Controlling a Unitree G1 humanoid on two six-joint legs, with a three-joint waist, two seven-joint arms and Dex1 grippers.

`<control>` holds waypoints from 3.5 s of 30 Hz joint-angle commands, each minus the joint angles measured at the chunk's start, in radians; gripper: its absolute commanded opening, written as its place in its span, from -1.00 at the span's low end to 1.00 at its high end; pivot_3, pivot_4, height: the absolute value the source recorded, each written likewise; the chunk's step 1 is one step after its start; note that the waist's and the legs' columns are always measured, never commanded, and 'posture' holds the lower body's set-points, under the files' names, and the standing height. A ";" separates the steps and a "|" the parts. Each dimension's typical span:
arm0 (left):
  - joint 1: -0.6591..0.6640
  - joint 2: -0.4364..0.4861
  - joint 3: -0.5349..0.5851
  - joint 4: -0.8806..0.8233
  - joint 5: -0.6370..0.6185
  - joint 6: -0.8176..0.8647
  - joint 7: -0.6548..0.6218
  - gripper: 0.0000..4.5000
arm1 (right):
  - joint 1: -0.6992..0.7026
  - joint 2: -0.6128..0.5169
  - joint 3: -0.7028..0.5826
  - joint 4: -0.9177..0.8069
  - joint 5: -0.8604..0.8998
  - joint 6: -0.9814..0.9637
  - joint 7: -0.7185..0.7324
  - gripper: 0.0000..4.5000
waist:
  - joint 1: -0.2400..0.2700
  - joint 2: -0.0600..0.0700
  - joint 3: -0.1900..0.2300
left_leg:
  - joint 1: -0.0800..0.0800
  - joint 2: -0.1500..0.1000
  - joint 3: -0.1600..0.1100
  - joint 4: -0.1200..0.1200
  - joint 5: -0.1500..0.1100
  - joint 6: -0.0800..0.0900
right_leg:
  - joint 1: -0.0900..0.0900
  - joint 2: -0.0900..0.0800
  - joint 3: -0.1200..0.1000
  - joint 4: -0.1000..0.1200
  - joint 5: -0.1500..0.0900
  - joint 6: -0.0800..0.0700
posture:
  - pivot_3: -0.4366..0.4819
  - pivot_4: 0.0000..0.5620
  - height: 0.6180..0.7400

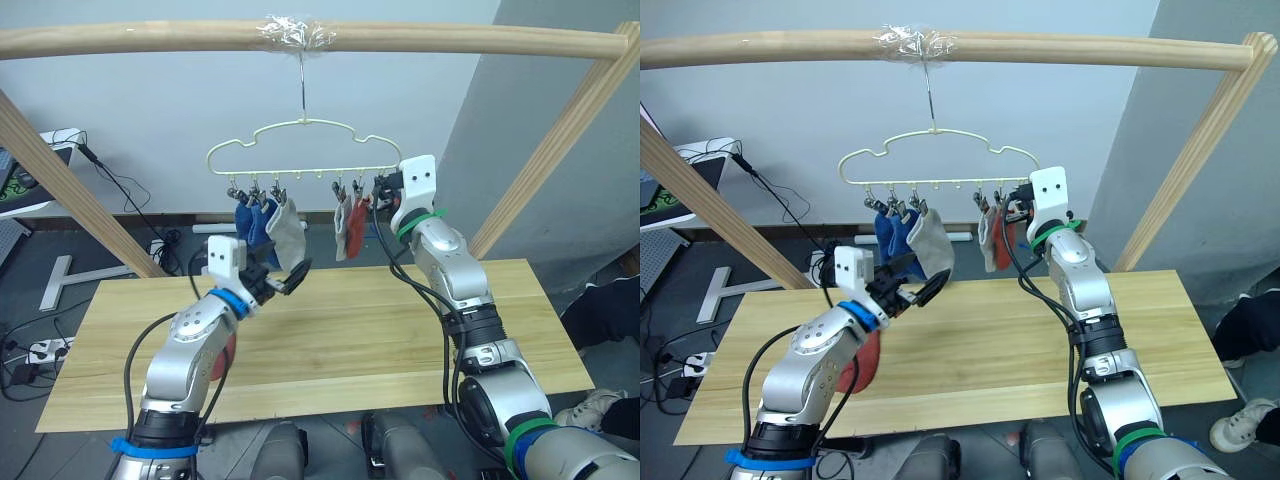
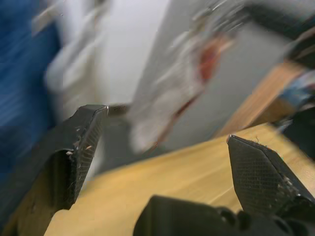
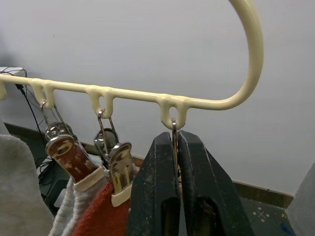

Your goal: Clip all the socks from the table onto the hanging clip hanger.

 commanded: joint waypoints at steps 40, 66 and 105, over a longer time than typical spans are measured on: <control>-0.048 0.018 0.150 0.610 0.154 -0.087 0.207 -0.19 | 0.012 -0.022 -0.014 -0.086 0.005 0.045 0.009 -1.00 | -0.001 0.000 0.000 | 0.000 0.000 -0.001 0.000 0.000 0.000 | 0.000 -0.002 -0.001 0.000 0.000 0.000 | 0.04 -0.33 1.00; 0.019 -0.149 -0.157 -0.100 0.058 0.008 0.004 -0.99 | -0.081 0.038 -0.192 -0.182 0.249 0.452 -0.045 -1.00 | -0.001 0.000 0.000 | -0.001 0.001 -0.001 -0.001 0.000 0.000 | 0.000 -0.001 0.000 0.000 0.000 0.000 | 0.03 -0.36 1.00; -0.167 -0.270 -0.198 0.035 0.094 0.010 0.057 -0.99 | -0.105 -0.002 -0.220 -0.371 0.472 0.854 -0.003 -1.00 | -0.006 0.000 0.000 | -0.003 -0.001 0.000 -0.001 0.000 0.000 | -0.001 0.000 0.000 -0.001 -0.002 0.003 | -0.03 -0.34 1.00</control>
